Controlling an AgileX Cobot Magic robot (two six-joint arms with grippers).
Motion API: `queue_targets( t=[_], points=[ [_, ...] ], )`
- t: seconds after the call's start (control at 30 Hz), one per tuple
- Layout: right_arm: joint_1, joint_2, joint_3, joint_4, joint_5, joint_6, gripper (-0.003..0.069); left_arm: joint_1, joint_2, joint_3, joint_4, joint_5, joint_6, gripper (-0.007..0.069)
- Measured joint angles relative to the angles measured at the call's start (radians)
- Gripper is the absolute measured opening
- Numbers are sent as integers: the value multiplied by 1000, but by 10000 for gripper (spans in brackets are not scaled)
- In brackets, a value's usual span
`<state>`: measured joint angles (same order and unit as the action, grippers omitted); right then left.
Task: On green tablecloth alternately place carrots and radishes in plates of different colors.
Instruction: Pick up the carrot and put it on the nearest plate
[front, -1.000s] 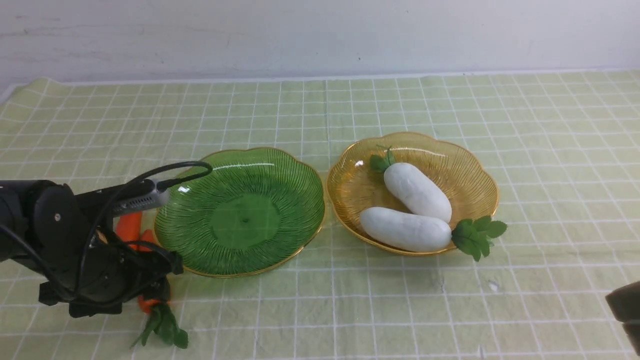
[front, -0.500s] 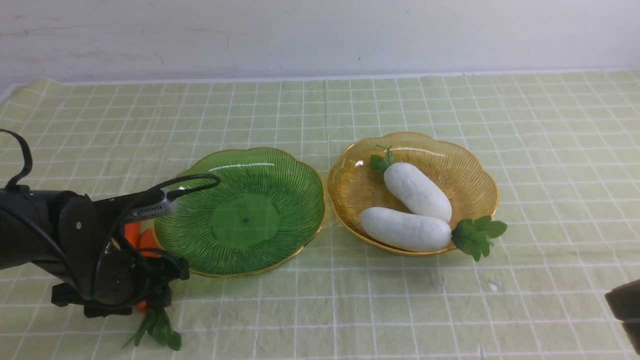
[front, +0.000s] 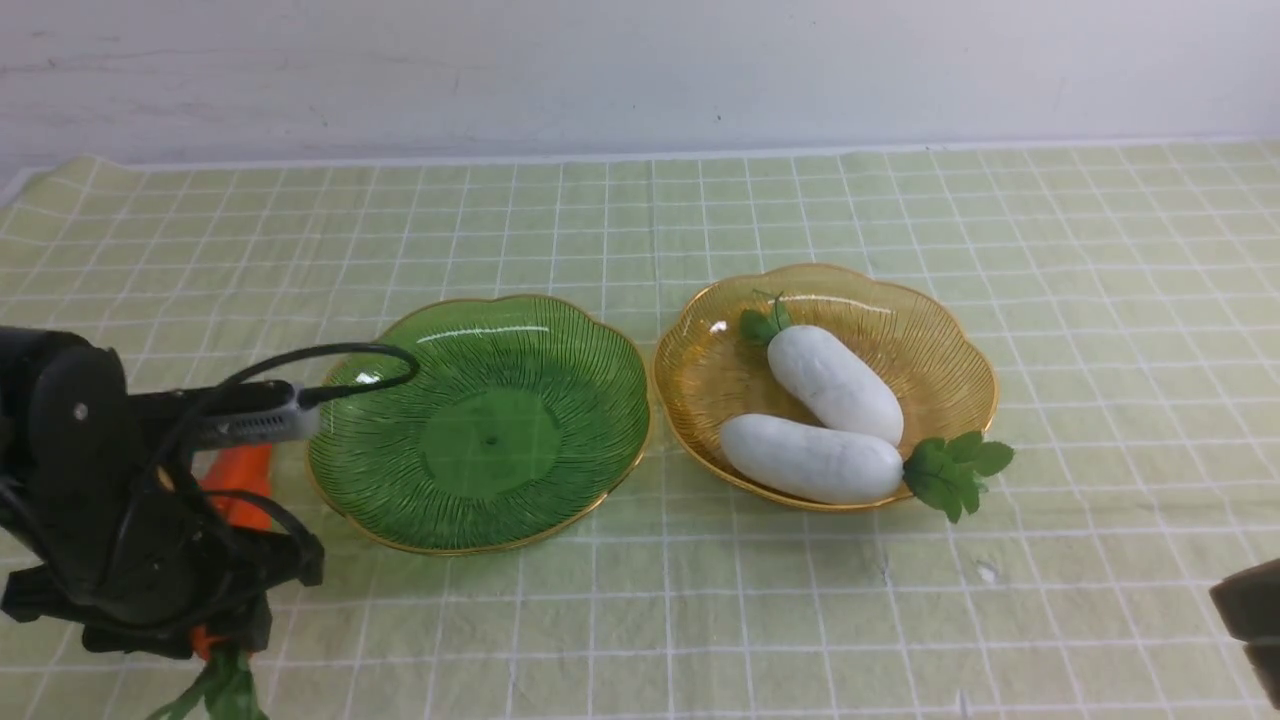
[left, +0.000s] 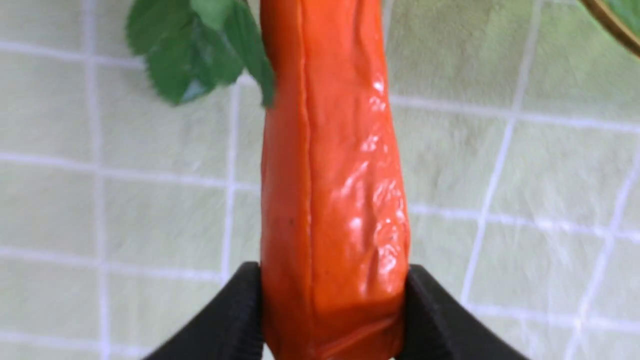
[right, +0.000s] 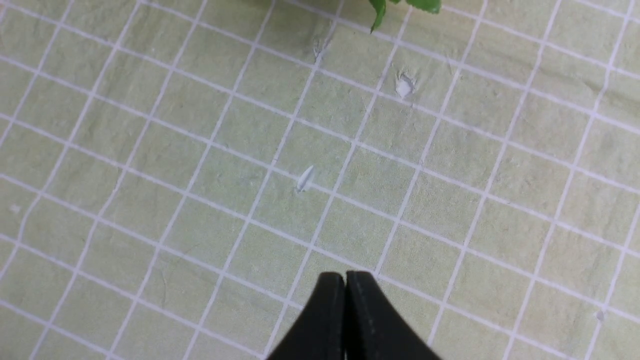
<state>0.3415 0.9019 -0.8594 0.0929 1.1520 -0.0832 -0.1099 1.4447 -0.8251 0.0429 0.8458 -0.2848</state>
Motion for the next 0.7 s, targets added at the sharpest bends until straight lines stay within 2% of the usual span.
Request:
queue_targets(
  t=[0.13, 0.3, 0.5, 0.7],
  points=[
    [0, 0, 0, 0, -3, -3, -15, 0, -113, -68, 7, 152, 1, 296],
    [0, 0, 0, 0, -15, -3, -15, 0, -146, -152, -31, 172, 1, 296],
    [0, 0, 0, 1, -19, -3, -15, 0, -92, -225, -172, 72, 32, 296],
    [0, 0, 0, 1, -21, -3, -15, 0, 82, -256, -339, -139, 156, 296]
  ],
)
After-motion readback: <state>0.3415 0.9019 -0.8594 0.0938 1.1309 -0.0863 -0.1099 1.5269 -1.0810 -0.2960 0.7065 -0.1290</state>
